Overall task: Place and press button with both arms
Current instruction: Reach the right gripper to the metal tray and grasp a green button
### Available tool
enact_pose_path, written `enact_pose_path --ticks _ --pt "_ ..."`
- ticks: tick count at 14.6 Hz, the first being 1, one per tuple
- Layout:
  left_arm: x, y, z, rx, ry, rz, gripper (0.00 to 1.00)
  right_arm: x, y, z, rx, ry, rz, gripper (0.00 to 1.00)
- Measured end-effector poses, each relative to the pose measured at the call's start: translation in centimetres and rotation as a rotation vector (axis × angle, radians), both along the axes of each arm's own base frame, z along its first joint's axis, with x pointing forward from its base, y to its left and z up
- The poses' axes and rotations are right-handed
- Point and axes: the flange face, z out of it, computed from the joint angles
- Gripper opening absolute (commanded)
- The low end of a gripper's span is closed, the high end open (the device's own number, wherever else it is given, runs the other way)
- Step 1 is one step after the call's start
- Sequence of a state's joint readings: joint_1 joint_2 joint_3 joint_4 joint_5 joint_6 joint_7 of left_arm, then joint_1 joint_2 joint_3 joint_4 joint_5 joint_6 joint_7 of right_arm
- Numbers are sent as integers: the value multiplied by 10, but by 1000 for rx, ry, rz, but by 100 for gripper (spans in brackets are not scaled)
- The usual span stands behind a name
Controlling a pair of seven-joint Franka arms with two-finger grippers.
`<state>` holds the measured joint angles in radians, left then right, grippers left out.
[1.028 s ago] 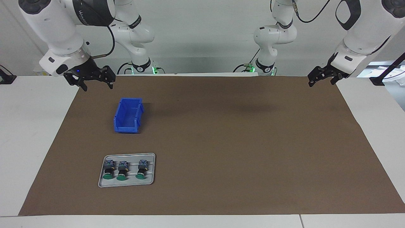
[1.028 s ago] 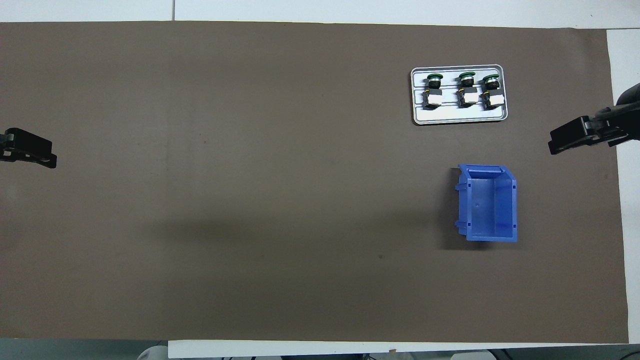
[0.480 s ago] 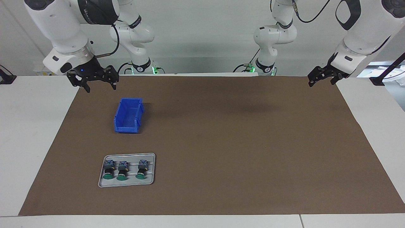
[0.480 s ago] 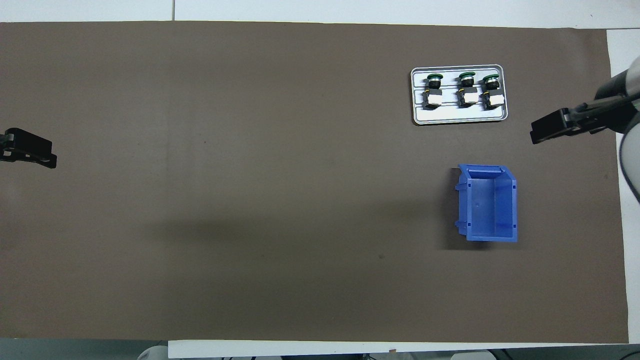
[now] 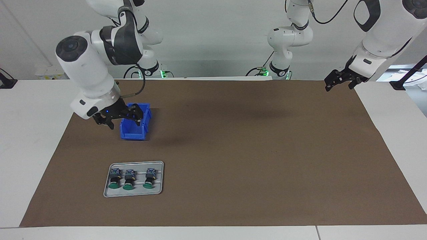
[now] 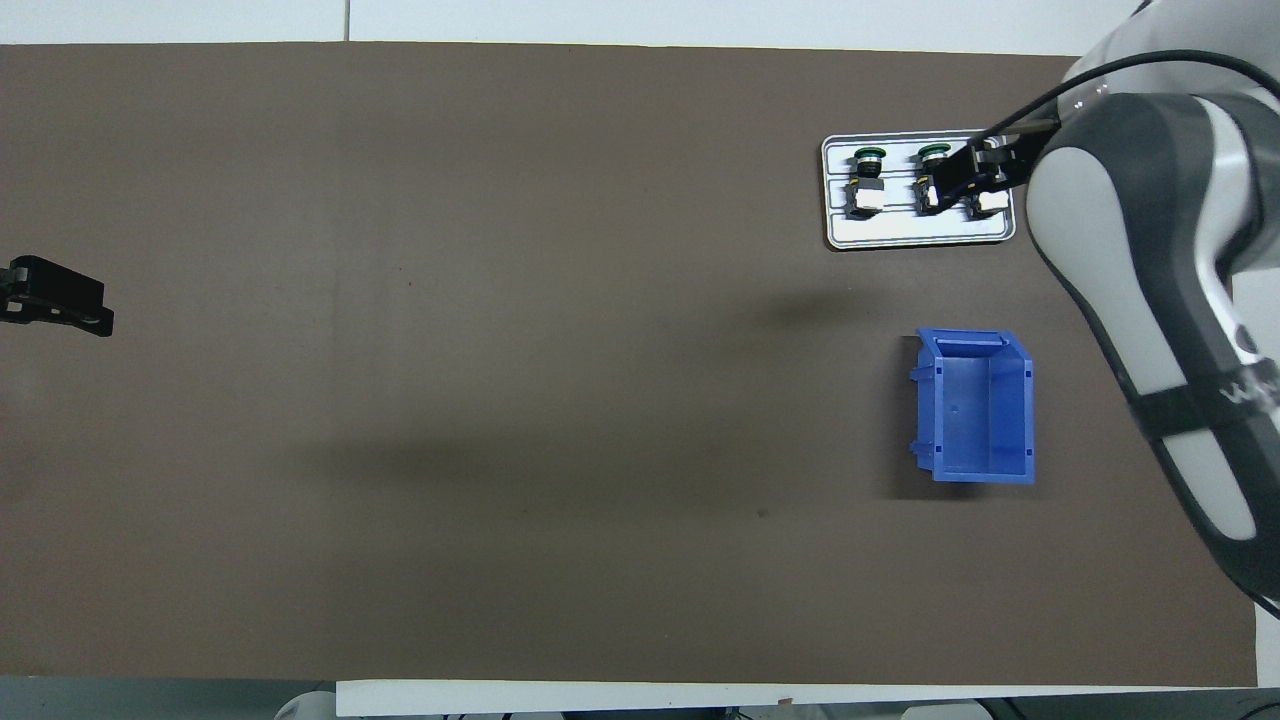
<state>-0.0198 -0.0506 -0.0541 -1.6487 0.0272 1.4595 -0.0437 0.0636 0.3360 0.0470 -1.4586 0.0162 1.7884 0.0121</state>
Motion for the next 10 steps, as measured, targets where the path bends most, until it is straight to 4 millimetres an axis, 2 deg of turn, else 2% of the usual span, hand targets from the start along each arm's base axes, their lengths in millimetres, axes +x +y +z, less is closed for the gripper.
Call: enact_pose_path --ticks 2,4,7,10 --pt "0 0 0 0 0 1 100 20 7 -41 4 -9 1 100" --pt "0 1 0 0 0 2 100 36 10 -72 10 -41 -1 100" --pt "0 1 0 0 0 3 100 47 13 -106 13 -47 0 100" --pt "0 1 0 0 0 3 100 56 28 -129 22 -92 5 100"
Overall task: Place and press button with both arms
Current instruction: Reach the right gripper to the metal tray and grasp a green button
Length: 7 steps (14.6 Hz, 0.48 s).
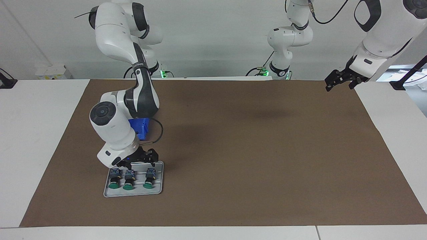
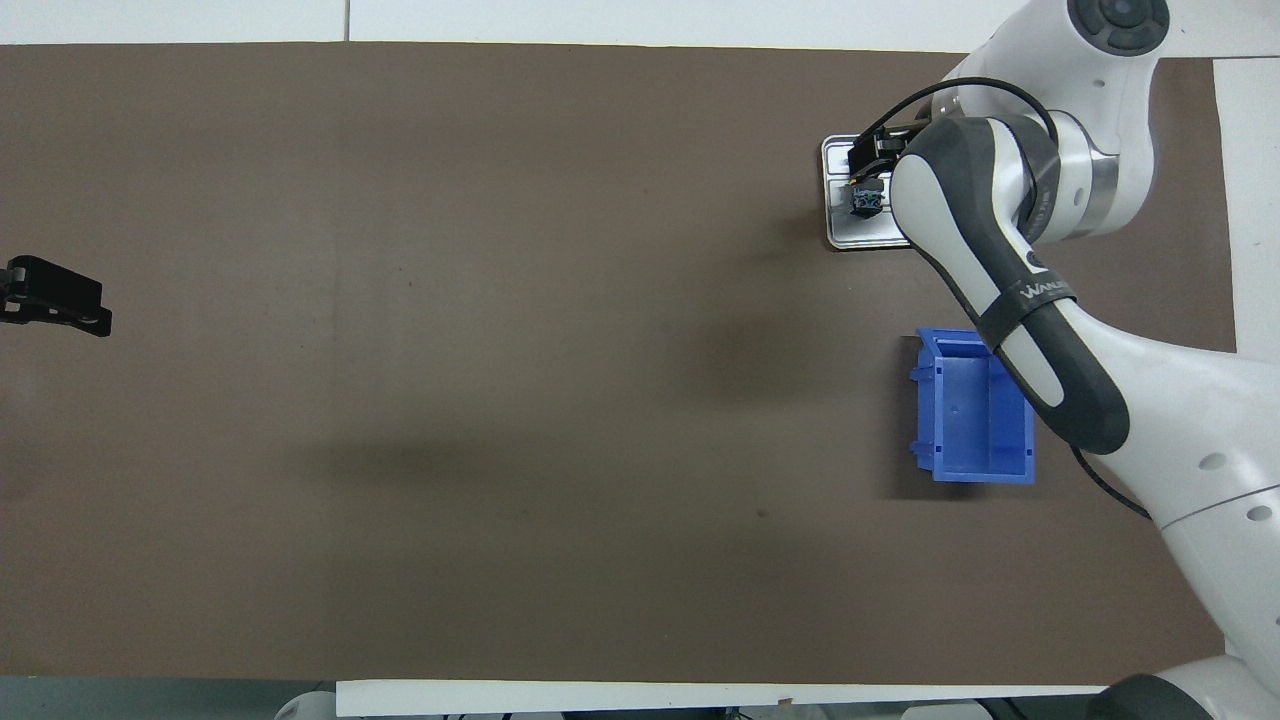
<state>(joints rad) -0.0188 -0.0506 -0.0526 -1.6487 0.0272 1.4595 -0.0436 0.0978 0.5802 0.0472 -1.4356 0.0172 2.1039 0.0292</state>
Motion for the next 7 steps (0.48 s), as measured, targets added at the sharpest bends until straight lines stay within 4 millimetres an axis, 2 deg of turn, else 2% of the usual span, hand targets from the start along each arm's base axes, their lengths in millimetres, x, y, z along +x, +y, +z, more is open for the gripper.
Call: enact_pose_path --ticks 3,7 --pt "0 0 0 0 0 0 100 3 9 -20 2 -5 2 100" --pt "0 -1 0 0 0 -1 100 7 2 -38 1 -9 -7 98"
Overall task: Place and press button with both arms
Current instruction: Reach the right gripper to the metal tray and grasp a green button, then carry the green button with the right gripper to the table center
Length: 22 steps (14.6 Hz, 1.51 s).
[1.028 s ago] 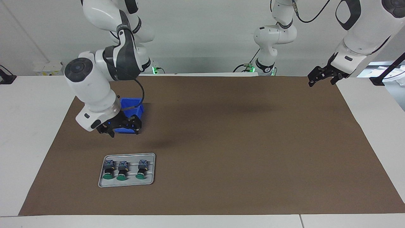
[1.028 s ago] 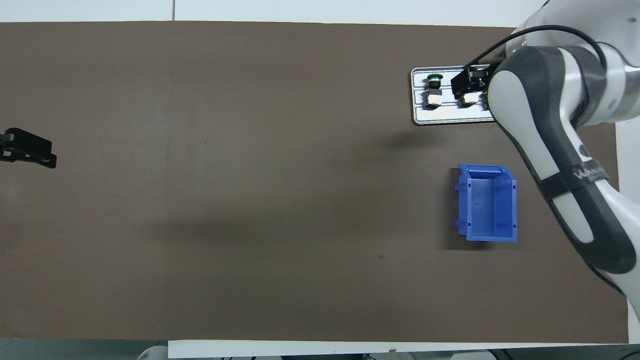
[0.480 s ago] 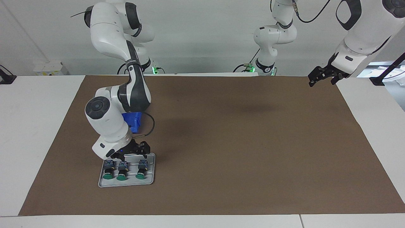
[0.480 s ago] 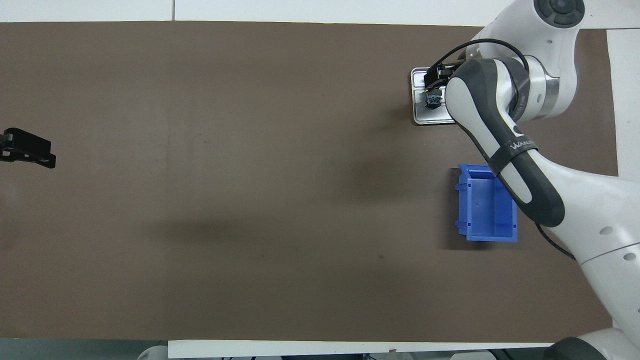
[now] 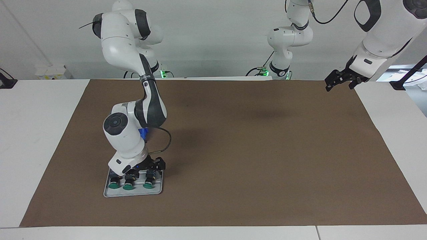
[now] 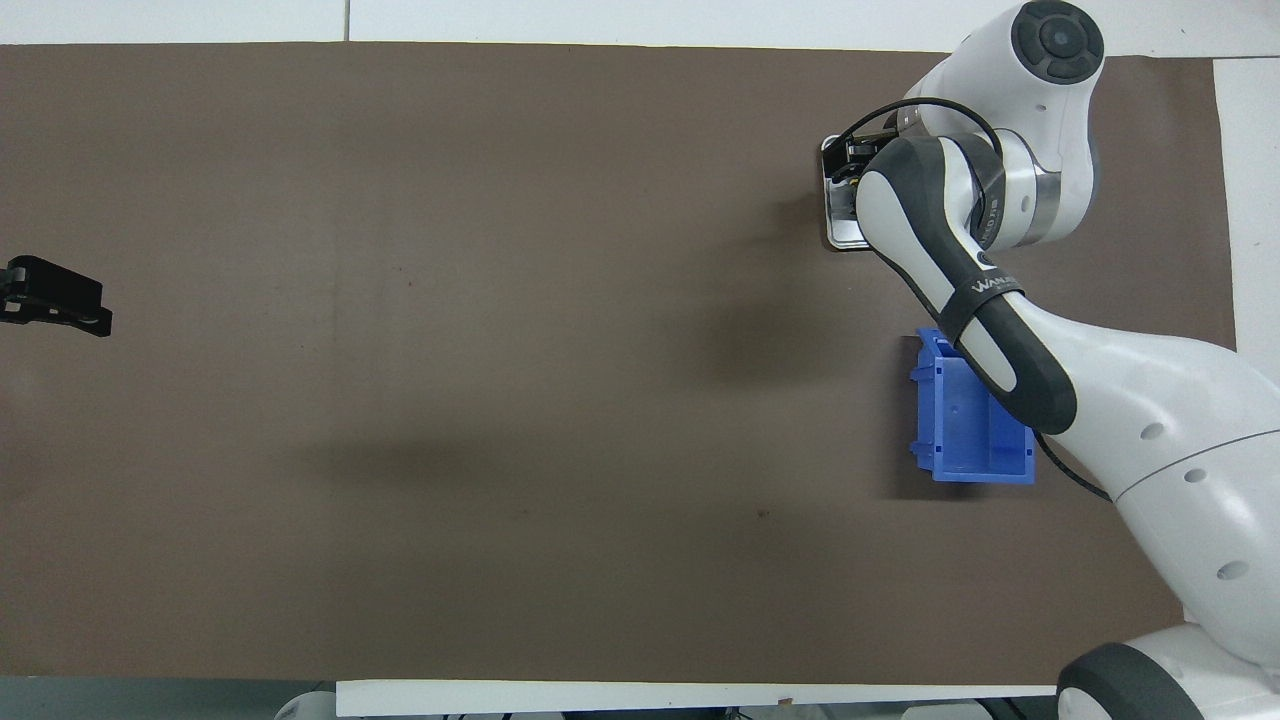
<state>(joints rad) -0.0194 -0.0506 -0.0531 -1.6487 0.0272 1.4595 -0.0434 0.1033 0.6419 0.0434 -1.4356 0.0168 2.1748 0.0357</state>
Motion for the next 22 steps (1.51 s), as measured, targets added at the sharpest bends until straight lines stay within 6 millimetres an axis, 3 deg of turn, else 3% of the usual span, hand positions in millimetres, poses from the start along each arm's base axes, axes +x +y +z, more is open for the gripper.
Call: enact_pose_path --ticks 10,14,15,16,18,22 --pt "0 -1 -1 0 1 -2 100 -5 -3 -28 -2 13 1 89" --pt "0 -1 -1 0 2 -2 100 -7 -4 -32 -6 20 24 62" --pt "0 -1 -1 0 2 -2 100 -8 -4 -33 -6 22 28 48" --pt "0 -1 -1 0 2 -2 100 -8 -4 -34 -6 24 28 27" --pt "0 -1 -1 0 2 -2 99 -8 -4 -34 -8 24 30 0" --pt "0 -1 -1 0 2 -2 99 -9 -3 -25 -11 41 41 0"
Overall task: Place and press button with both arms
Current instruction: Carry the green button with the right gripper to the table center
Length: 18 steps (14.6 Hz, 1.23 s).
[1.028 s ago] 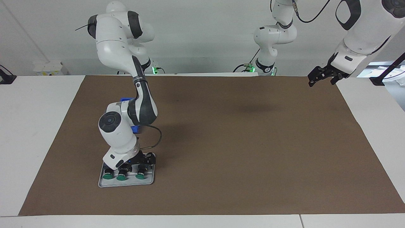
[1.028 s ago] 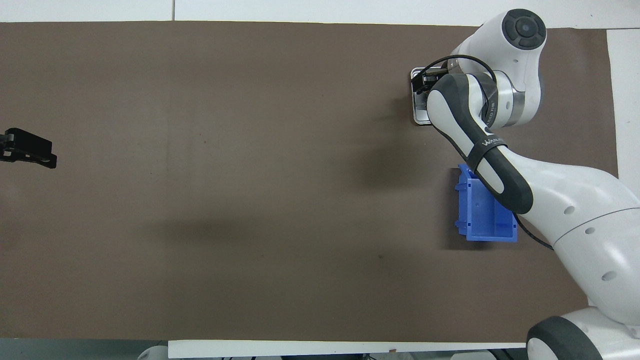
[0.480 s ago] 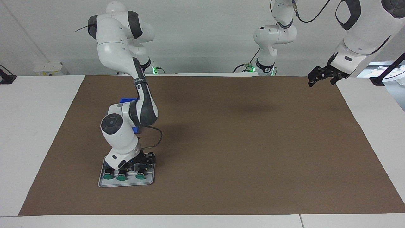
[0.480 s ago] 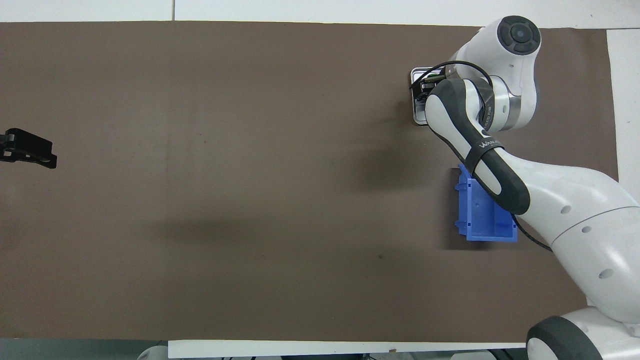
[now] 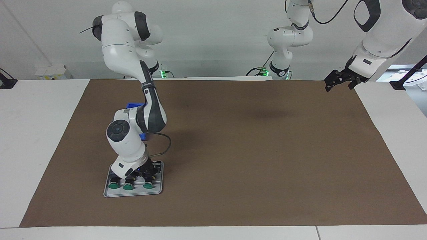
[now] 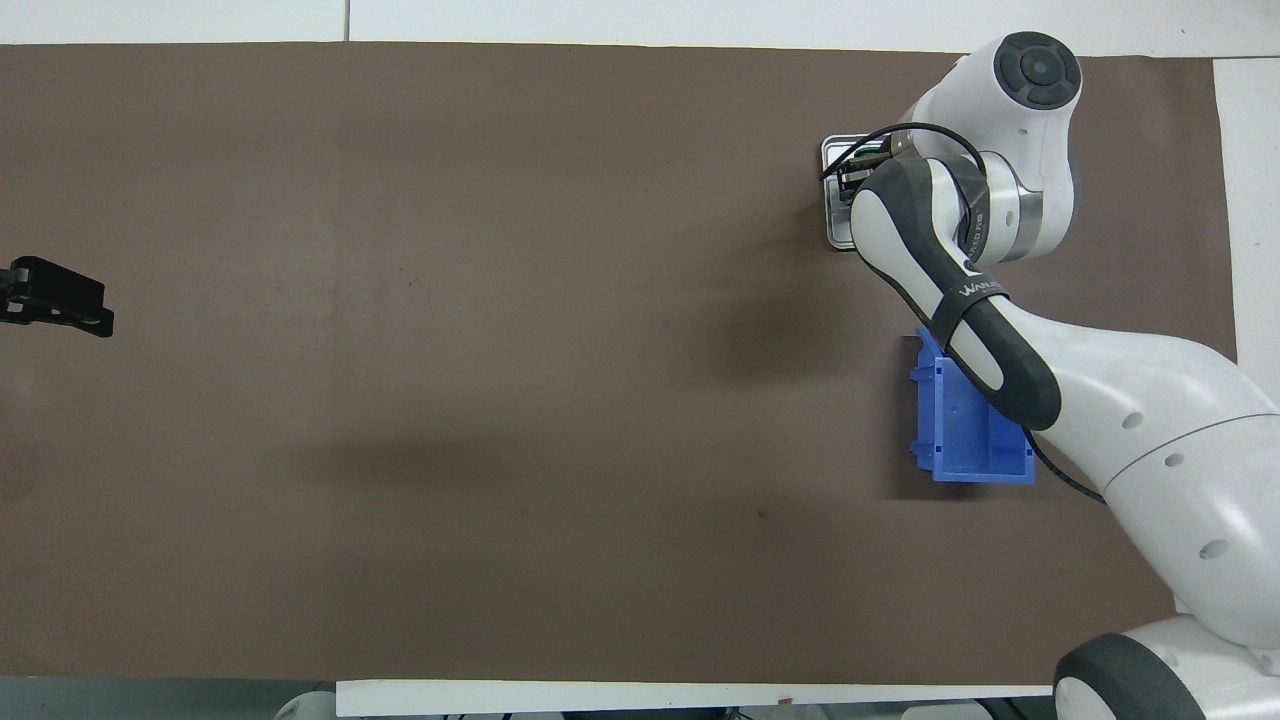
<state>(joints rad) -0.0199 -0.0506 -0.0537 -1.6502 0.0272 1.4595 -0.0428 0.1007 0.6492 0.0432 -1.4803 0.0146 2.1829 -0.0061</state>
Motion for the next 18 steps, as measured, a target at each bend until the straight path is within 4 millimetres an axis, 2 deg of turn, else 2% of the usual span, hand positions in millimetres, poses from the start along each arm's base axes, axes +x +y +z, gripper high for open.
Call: enact_pose_path --ticks 2,4,6,8,10,12,15,18 --pt "0 0 0 0 0 0 99 -3 3 22 -1 27 6 0" --pt "0 0 0 0 0 0 99 -12 15 54 -1 57 5 0" --pt "0 0 0 0 0 0 99 -30 47 90 -7 90 -39 0" --pt "0 0 0 0 0 0 100 -55 90 125 -19 117 -91 1" --pt "0 0 0 0 0 -1 100 -80 131 146 -33 141 -158 0" --pt "0 0 0 0 0 -1 100 -101 174 150 -46 151 -270 0" --pt "0 0 0 0 0 -1 100 -138 238 139 -72 164 -420 0" --pt "0 1 0 0 0 1 100 -169 285 132 -91 167 -550 0"
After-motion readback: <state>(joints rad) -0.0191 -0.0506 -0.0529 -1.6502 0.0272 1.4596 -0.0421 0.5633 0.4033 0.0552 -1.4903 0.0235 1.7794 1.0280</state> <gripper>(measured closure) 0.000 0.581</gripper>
